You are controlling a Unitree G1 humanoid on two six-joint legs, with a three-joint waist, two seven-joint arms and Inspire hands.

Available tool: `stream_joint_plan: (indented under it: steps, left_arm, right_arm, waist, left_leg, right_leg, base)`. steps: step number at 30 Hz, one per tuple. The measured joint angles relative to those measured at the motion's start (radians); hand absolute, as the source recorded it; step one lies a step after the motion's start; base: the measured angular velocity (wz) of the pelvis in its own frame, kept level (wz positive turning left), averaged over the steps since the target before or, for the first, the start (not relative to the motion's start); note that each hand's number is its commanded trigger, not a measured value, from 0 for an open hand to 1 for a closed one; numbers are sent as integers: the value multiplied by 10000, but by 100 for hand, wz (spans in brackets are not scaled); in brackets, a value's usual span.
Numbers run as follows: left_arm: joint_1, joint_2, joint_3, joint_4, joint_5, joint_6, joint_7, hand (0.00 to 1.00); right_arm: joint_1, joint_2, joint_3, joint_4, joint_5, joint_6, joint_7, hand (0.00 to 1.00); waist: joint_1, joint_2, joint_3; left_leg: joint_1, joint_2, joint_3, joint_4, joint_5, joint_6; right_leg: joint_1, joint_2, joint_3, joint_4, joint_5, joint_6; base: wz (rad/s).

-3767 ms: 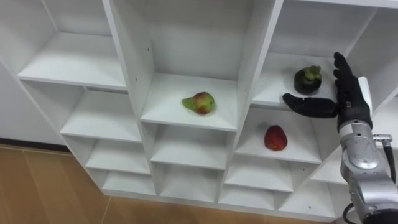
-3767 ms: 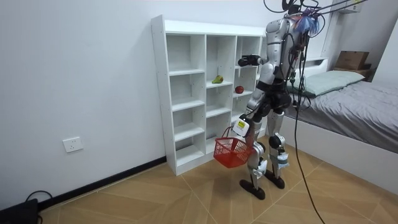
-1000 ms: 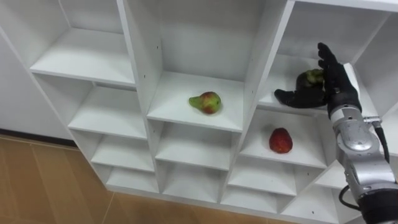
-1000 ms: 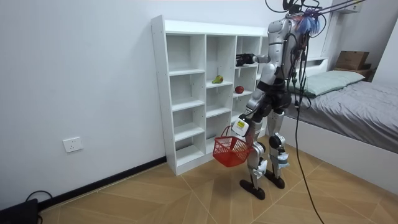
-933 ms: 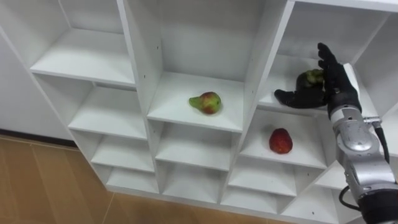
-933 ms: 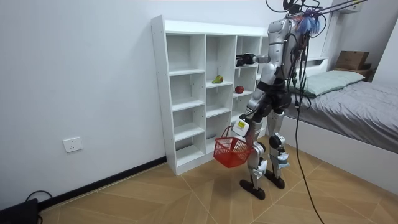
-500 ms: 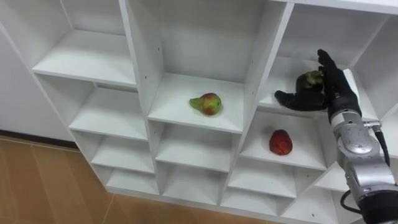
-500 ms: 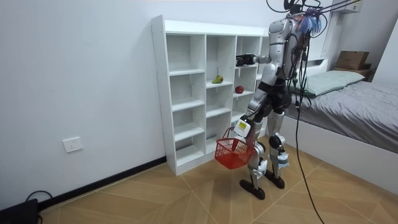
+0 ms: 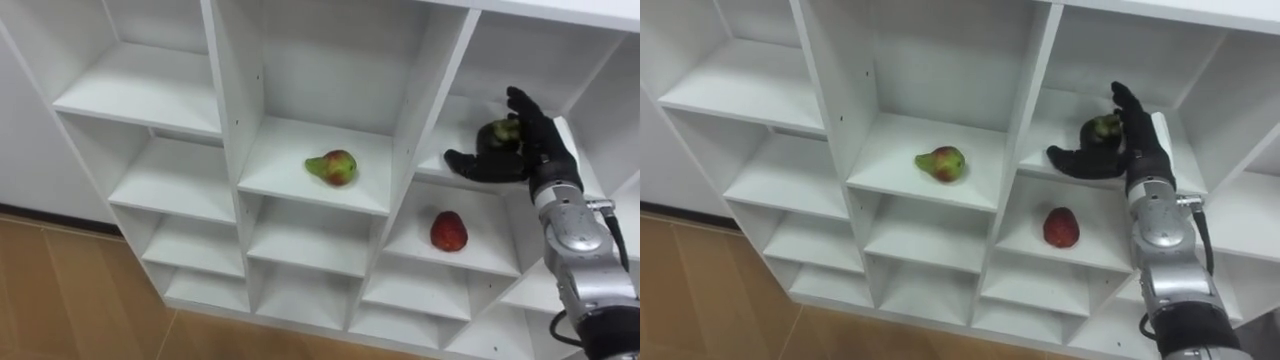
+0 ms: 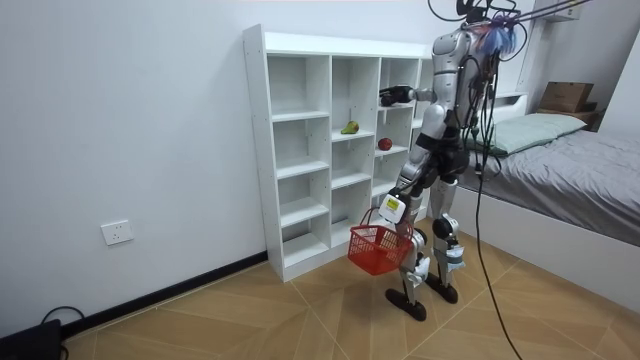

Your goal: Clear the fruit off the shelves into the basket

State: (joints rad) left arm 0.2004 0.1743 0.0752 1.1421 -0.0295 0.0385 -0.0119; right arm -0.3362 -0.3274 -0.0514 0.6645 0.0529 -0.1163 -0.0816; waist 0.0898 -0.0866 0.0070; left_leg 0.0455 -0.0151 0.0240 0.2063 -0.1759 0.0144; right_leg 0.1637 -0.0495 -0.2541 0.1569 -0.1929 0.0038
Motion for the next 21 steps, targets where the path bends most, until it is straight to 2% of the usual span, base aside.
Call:
stream_joint_plan:
  steps: [8, 21]
  left_arm:
    - [72, -3, -8, -1, 2, 56, -4, 100]
    - [68, -3, -8, 0, 4, 57, 30, 100]
  right_arm:
    - [-48, 0, -375, 55, 185, -68, -95, 100]
    - [-243, 59, -379, 363, 219, -158, -68, 100]
  waist:
    - [-10, 146, -5]
    - [-12, 158, 0]
  left_leg:
    - [4, 4, 8, -10, 0, -1]
    - [17, 0, 11, -13, -1, -2]
  right_leg:
    - [-3, 3, 1, -3, 0, 0]
    - [-9, 2, 7, -24, 0, 0]
  base:
    - [0]
    - [0]
